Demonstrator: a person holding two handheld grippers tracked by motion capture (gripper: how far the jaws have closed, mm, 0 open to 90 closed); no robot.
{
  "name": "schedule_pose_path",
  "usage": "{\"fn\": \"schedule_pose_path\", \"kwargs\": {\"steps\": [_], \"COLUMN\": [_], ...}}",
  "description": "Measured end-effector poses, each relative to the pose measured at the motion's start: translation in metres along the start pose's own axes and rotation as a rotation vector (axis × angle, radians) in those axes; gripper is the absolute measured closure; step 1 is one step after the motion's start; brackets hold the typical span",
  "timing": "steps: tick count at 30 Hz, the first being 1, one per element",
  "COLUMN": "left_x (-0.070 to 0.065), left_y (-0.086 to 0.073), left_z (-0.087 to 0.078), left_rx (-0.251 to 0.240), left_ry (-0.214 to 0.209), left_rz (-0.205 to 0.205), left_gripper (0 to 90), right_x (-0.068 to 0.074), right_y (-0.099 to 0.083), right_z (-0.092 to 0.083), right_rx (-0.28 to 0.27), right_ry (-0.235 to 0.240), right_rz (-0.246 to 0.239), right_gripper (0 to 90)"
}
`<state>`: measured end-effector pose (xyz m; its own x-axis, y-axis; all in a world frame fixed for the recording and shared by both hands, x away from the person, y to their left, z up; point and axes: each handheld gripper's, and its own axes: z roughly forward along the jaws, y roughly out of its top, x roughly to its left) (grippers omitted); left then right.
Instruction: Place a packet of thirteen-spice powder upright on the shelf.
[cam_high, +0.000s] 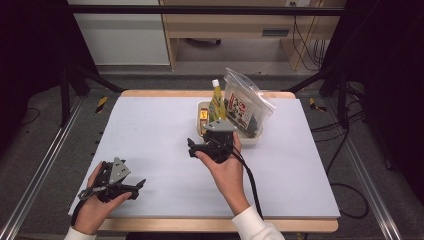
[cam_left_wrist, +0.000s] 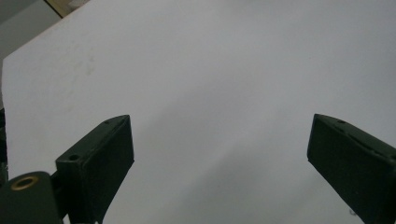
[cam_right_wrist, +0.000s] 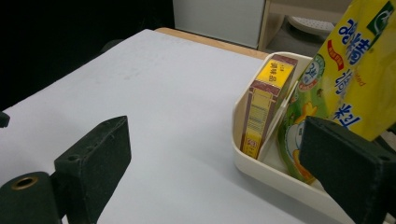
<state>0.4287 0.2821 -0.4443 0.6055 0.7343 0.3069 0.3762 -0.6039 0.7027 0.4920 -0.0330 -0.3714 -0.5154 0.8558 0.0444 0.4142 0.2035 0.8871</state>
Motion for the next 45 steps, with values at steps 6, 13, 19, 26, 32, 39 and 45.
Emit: {"fn": "schedule_pose_path", "kwargs": {"steps": [6,13,19,26,32,39,45], "left_x": [0.0,0.0,0.0,0.0,0.0,0.0,0.0], "left_y": [0.0,0.0,-0.001,-0.001,-0.001,-0.001,-0.001], "left_z": [0.0,0.0,0.0,0.0,0.0,0.0,-0.001], "left_rx": [-0.001,-0.003,-0.003,-0.004,-0.004,-0.004,-0.005], "left_ry": [0.001,0.001,0.001,-0.005,-0.006,-0.013,-0.01], "left_rz": [-0.002,-0.002,-0.002,0.002,0.003,0.005,0.002], "left_gripper": [6.9,6.9,6.9,6.0,5.5,5.0,4.5], "right_x": [-0.006,-0.019,-0.03,-0.041,-0.051,-0.064,-0.075], "right_y": [-0.002,-0.007,-0.009,-0.012,-0.016,-0.022,-0.028], "right_z": [-0.013,-0.027,-0.038,-0.049,-0.058,-0.066,-0.071], "right_rx": [0.007,-0.01,-0.034,-0.03,-0.03,-0.03,-0.024], "right_ry": [0.025,0.044,0.032,0.003,-0.014,-0.034,-0.061], "right_rz": [-0.028,0.002,0.01,0.01,0.004,0.009,0.012], "right_gripper": [9.2,9.2,9.3,9.2,8.7,8.3,8.0]}}
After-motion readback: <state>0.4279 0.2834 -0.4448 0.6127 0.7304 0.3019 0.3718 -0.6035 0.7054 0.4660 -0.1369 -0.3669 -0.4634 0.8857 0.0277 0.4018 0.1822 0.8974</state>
